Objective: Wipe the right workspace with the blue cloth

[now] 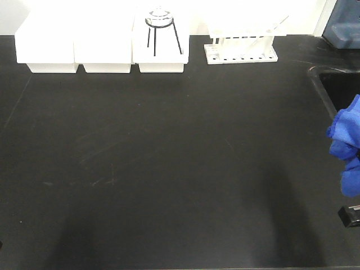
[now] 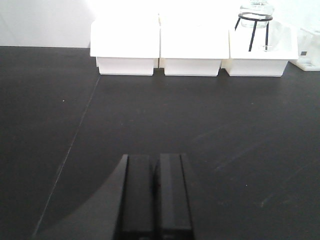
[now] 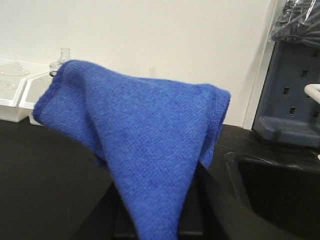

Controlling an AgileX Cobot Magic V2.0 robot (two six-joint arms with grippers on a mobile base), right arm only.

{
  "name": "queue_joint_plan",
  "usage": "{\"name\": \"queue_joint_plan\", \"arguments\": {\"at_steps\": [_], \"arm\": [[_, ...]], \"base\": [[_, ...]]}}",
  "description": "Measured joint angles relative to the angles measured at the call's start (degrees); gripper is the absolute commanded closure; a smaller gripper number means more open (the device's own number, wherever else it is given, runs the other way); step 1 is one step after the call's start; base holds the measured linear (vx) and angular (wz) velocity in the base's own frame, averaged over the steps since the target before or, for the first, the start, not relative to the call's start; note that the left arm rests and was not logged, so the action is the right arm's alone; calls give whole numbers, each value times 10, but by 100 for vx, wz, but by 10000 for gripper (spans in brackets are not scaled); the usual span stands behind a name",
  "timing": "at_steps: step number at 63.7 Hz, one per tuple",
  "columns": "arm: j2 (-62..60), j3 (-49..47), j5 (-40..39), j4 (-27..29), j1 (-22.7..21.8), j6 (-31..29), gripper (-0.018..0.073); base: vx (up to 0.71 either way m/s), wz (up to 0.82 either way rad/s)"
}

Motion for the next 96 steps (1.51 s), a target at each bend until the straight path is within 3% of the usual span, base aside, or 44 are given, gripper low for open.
{"name": "queue_joint_plan", "arguments": {"at_steps": [50,96], "arm": [[0,0,0,0,0,-1,559],[0,0,-1,0,0,-1,559]], "base": [[-18,-3],[-27,-29]]}}
